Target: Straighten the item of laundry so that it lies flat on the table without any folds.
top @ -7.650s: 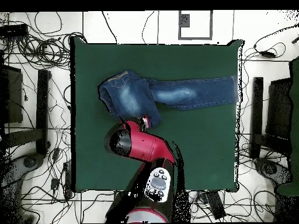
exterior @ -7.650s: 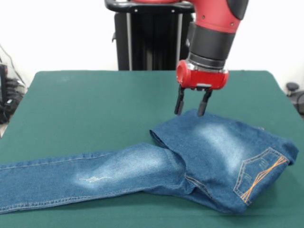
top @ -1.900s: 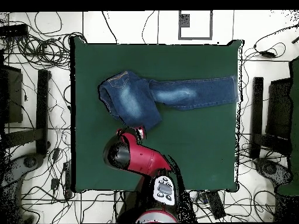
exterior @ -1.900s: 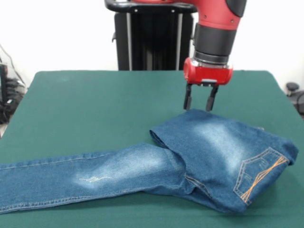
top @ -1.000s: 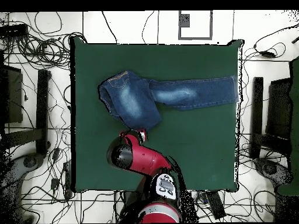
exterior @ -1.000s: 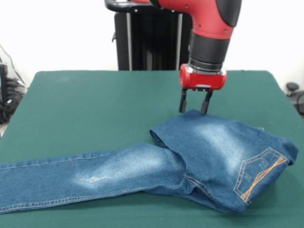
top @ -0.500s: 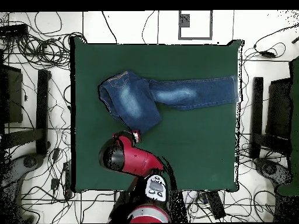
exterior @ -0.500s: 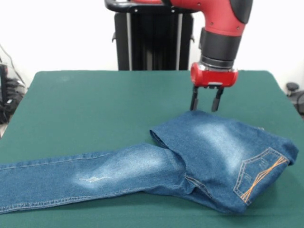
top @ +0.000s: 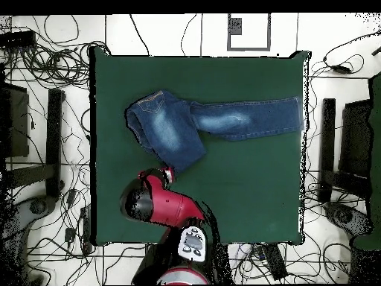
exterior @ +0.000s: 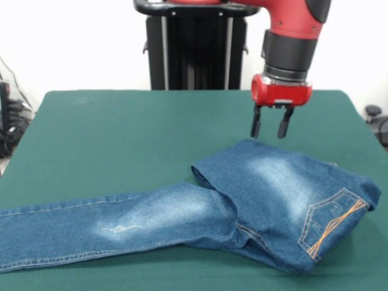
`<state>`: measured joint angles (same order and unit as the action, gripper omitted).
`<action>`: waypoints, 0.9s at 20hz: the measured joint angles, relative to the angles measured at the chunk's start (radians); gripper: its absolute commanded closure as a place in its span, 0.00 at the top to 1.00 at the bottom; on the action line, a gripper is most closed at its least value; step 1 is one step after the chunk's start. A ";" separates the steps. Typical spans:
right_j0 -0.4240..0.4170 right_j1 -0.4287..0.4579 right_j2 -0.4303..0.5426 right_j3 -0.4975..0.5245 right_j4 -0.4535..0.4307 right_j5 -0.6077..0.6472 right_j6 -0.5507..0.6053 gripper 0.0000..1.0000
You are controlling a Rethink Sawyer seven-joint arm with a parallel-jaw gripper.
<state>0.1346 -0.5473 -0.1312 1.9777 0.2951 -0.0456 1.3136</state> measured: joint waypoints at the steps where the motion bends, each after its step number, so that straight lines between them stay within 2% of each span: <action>1: -0.005 0.002 0.000 0.000 0.000 0.000 0.000 1.00; 12: -0.063 0.038 0.000 -0.006 0.000 -0.002 0.000 1.00; 18: -0.064 0.077 0.000 -0.008 0.000 -0.007 0.000 1.00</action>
<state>0.0708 -0.4708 -0.1311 1.9702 0.2953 -0.0523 1.3136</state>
